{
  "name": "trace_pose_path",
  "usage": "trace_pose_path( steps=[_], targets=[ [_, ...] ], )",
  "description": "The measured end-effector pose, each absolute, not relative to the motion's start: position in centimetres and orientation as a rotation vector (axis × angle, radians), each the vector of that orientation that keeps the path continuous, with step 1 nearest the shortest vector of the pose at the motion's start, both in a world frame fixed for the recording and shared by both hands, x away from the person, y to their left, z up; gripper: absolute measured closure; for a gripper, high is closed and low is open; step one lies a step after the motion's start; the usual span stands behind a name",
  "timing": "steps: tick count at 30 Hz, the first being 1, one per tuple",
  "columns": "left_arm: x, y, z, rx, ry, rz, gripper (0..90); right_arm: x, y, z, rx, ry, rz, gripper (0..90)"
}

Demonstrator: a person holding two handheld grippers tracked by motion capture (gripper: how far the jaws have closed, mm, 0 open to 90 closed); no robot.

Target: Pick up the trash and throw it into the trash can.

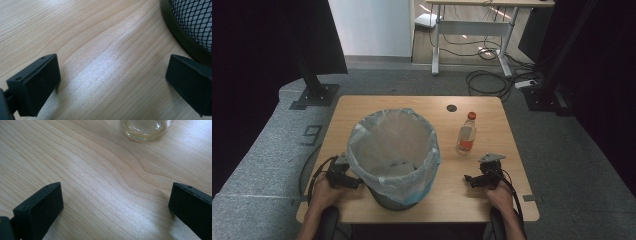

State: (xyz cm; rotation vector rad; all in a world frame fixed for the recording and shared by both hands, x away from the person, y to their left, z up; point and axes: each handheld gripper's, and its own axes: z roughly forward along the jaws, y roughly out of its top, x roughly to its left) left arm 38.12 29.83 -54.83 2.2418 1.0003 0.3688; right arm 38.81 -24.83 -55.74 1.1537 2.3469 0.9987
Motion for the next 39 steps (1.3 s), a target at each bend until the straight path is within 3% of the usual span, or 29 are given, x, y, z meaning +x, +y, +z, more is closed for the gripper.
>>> trace_pose_path(
  steps=[31,39],
  targets=[
    [38.1,29.8,-54.8,2.239,1.007,0.37,0.0,38.7,-25.0,-55.4,1.205,2.339,0.985,0.0],
    [38.1,29.8,-54.8,2.238,1.009,0.371,0.0,39.7,-24.9,-53.6,1.197,2.317,1.013,0.0]
  ],
)
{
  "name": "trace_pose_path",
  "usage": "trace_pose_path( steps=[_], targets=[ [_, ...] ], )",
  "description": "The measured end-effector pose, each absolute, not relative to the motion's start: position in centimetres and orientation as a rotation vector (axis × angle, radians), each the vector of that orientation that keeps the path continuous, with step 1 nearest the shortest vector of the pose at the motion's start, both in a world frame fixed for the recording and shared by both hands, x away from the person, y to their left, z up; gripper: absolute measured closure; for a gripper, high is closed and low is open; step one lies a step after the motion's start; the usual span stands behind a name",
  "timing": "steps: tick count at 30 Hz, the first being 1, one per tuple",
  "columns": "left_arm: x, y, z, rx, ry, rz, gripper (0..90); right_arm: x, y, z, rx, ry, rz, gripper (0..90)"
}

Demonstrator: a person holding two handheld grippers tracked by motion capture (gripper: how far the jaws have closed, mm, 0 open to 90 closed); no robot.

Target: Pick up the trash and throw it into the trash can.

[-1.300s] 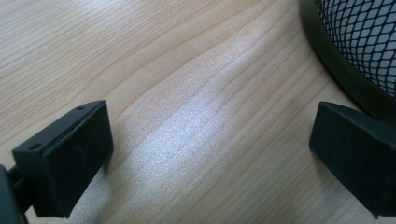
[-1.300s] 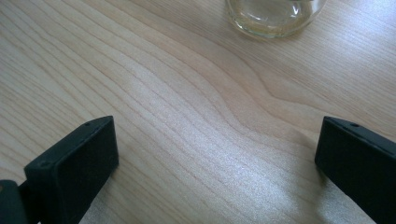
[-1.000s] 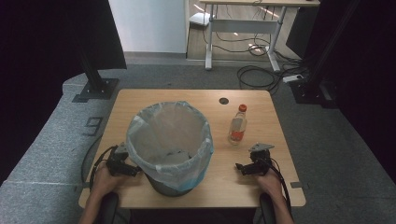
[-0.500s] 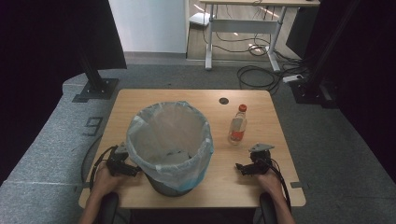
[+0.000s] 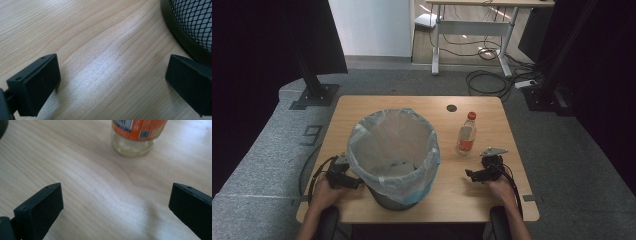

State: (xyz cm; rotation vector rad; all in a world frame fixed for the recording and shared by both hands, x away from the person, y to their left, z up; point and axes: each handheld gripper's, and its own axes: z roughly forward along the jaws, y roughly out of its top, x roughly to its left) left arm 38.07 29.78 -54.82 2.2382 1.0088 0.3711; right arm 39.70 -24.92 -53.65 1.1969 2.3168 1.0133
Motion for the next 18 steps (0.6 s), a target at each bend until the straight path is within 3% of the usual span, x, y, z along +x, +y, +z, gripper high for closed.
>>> trace_pose_path(
  steps=[18],
  targets=[
    [38.0,29.7,-54.8,2.237,1.012,0.375,0.0,43.3,-24.5,-50.3,1.186,2.24,1.074,0.0]
  ],
)
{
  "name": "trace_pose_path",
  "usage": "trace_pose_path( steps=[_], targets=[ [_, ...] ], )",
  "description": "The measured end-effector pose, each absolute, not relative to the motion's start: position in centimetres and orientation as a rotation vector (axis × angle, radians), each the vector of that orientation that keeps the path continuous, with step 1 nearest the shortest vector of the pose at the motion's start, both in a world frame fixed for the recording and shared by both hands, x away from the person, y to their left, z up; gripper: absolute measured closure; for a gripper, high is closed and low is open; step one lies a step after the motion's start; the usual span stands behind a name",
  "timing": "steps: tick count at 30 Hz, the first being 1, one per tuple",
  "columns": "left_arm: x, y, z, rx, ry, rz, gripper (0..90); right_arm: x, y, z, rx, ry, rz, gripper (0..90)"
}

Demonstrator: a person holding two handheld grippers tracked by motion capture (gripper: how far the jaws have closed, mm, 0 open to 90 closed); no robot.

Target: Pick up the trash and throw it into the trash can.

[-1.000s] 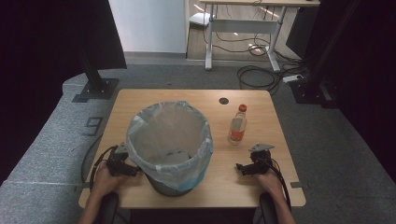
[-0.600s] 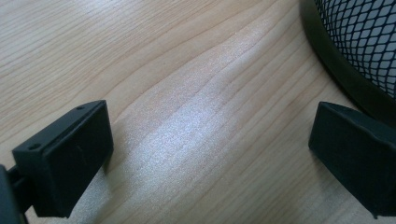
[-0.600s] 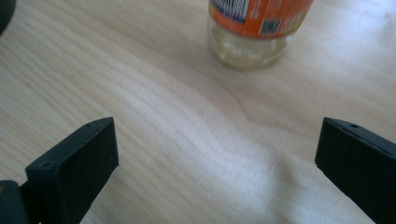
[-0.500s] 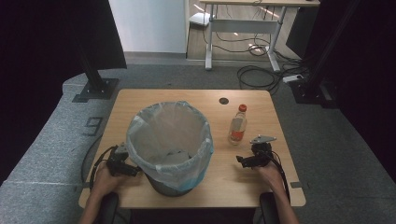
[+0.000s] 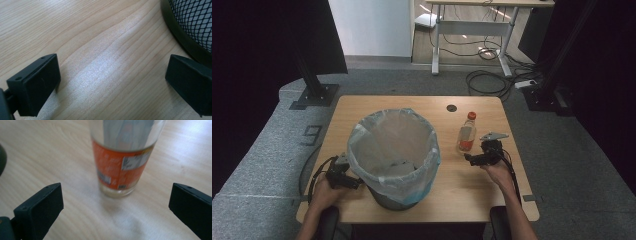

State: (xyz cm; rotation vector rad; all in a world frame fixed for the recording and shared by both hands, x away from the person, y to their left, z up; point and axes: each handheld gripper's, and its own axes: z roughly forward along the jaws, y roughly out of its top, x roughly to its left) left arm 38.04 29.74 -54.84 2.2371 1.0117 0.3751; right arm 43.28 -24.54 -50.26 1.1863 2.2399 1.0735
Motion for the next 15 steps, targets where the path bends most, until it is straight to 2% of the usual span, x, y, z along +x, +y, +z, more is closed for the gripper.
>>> trace_pose_path(
  steps=[15],
  targets=[
    [38.0,29.8,-54.8,2.237,1.011,0.373,0.0,46.6,-23.4,-48.9,1.172,2.204,1.087,0.0]
  ],
)
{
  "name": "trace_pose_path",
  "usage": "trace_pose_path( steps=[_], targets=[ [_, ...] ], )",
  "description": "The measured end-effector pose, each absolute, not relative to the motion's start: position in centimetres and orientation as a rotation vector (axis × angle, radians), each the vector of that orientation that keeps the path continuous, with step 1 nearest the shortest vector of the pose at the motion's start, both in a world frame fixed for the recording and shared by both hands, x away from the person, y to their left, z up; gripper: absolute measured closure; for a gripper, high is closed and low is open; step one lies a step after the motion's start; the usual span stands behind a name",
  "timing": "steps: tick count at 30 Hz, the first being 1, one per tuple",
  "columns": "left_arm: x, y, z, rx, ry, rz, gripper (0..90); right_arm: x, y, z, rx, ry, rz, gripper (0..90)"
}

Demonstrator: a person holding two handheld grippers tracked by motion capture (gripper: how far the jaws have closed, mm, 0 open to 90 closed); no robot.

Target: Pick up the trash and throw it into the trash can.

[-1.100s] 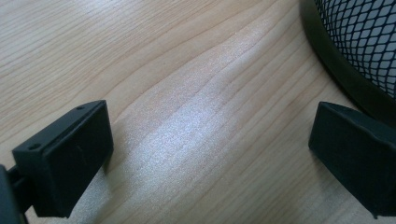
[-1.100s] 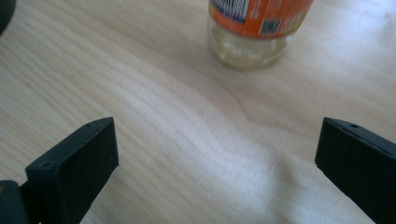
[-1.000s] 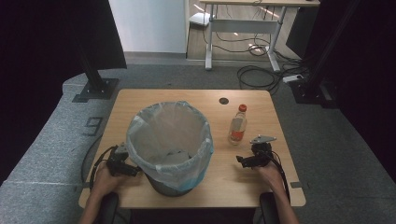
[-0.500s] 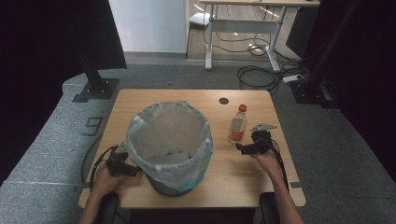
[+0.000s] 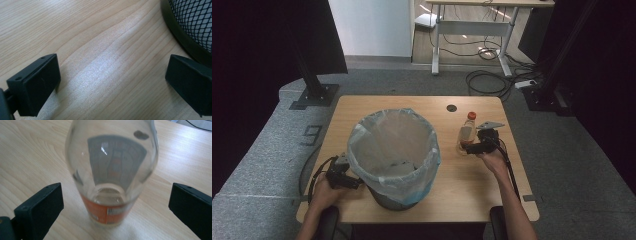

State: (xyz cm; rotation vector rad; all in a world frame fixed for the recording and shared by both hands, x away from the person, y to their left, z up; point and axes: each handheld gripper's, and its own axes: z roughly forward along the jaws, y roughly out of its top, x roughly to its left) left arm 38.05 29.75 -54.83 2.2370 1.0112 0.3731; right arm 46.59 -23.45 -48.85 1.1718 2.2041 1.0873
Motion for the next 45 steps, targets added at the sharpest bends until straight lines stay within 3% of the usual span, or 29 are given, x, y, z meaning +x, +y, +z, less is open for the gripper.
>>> trace_pose_path(
  steps=[7,16,29,45],
  targets=[
    [38.0,29.8,-54.8,2.237,1.011,0.373,0.0,47.8,-22.9,-48.5,1.179,2.194,1.1,5.5],
    [38.0,29.8,-54.8,2.237,1.011,0.373,0.0,48.1,-22.3,-48.0,1.144,2.21,1.112,27.2],
    [38.0,29.8,-54.8,2.237,1.011,0.373,0.0,47.7,-22.1,-47.5,1.22,2.201,1.056,27.6],
    [38.0,29.8,-54.8,2.237,1.011,0.374,0.0,45.9,-22.1,-43.9,1.121,2.263,1.096,27.6]
  ],
)
